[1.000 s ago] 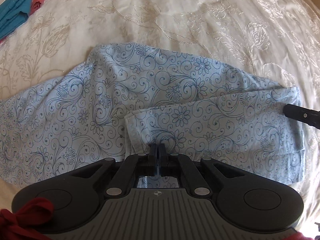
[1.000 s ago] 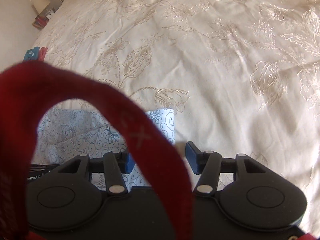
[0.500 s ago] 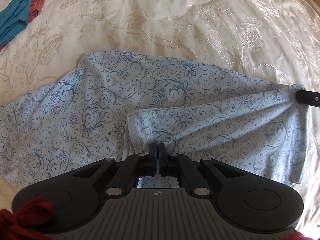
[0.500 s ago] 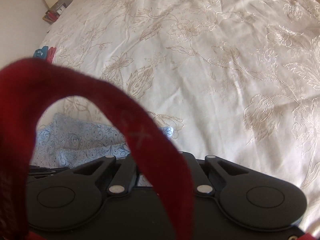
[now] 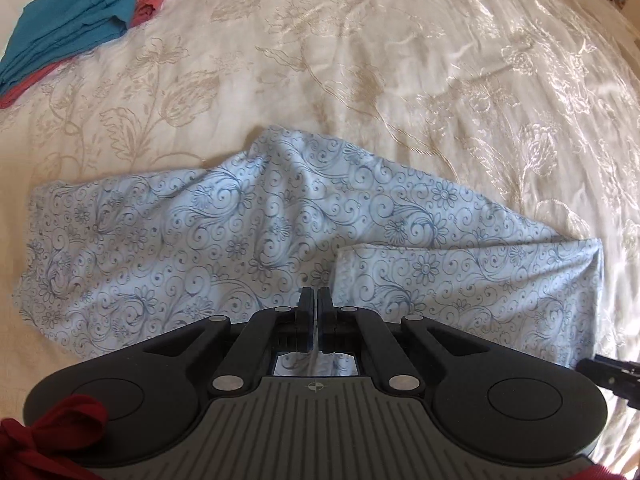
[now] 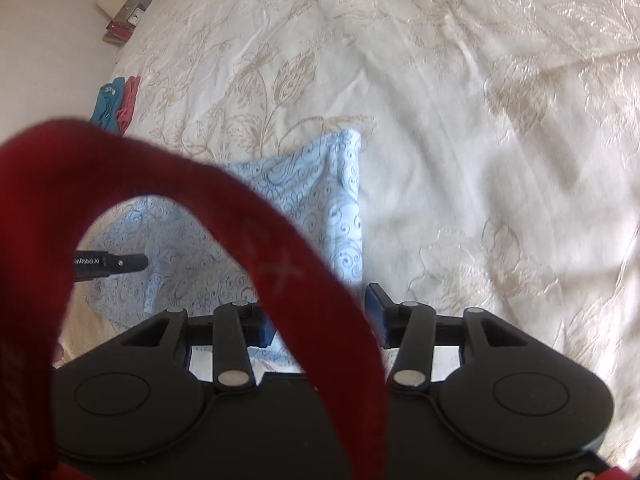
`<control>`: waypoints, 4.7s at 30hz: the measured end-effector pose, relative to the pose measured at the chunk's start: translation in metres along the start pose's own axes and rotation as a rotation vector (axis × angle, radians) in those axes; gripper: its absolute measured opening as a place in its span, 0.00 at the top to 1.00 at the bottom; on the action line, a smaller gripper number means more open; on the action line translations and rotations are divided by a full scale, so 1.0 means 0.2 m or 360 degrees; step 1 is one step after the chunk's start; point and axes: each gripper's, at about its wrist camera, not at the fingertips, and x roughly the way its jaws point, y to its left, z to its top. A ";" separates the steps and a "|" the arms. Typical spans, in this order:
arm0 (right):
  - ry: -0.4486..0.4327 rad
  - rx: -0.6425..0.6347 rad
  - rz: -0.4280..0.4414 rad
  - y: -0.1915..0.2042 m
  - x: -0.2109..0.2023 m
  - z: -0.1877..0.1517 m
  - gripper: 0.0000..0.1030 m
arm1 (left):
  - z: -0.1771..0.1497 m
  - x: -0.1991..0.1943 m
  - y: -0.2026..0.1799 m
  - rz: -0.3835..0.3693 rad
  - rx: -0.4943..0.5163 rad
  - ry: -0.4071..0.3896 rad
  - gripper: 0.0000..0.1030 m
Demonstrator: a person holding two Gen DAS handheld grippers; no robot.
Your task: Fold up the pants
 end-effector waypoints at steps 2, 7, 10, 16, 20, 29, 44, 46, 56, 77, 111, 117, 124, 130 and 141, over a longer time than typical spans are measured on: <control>0.0009 -0.0003 0.0035 0.02 0.02 -0.03 0.52 | 0.01 -0.02 0.07 0.0010 -0.0046 -0.0006 0.97; 0.0055 -0.0197 -0.0236 0.12 0.00 -0.02 0.90 | -0.01 -0.06 0.22 0.0084 -0.0103 -0.0024 0.97; 0.0056 -0.0179 -0.0341 0.08 0.01 -0.03 0.91 | -0.04 -0.06 0.30 0.0113 -0.0133 -0.0015 0.97; -0.0073 -0.0188 -0.0371 0.18 -0.06 -0.04 0.55 | -0.10 -0.06 0.41 0.0167 -0.0153 0.0035 0.97; -0.0241 -0.0227 -0.0460 0.30 -0.15 -0.05 0.52 | -0.12 -0.07 0.48 0.0175 -0.0160 0.0036 0.97; -0.0332 -0.0463 -0.0366 0.72 -0.01 -0.06 0.52 | -0.13 -0.08 0.70 0.0165 -0.0194 0.0026 0.97; -0.0047 -0.0589 -0.0392 1.06 0.59 -0.09 0.64 | -0.07 -0.03 1.16 0.0185 -0.0170 -0.0073 0.97; -0.0032 -0.0577 -0.0428 1.07 0.63 -0.10 0.64 | -0.06 -0.03 1.21 0.0171 -0.0163 -0.0104 0.97; 0.0007 -0.0560 -0.0493 1.10 0.67 -0.09 0.59 | -0.03 0.02 1.27 0.0053 0.0057 -0.0285 0.97; 0.0067 -0.0561 -0.0535 1.14 0.72 -0.08 0.59 | -0.03 0.05 1.39 -0.0263 0.0023 -0.0285 0.69; 0.0064 -0.0589 -0.0501 1.14 0.69 -0.08 0.59 | 0.02 0.20 1.38 -0.0498 -0.0276 -0.0219 0.79; -0.0029 -0.0622 -0.0485 1.17 0.59 -0.09 0.59 | 0.01 -0.06 1.34 -0.0465 -0.0341 -0.0352 0.80; -0.0143 -0.0772 -0.0372 1.28 0.59 0.00 0.62 | 0.06 -0.24 1.26 -0.0471 -0.0308 -0.0424 0.80; -0.0109 -0.0876 -0.0336 1.37 0.83 0.17 0.80 | 0.07 -0.24 1.23 -0.0436 -0.0329 -0.0397 0.80; -0.0144 -0.0814 -0.0381 1.38 0.90 0.31 0.80 | 0.05 -0.26 1.20 -0.0396 -0.0357 -0.0391 0.80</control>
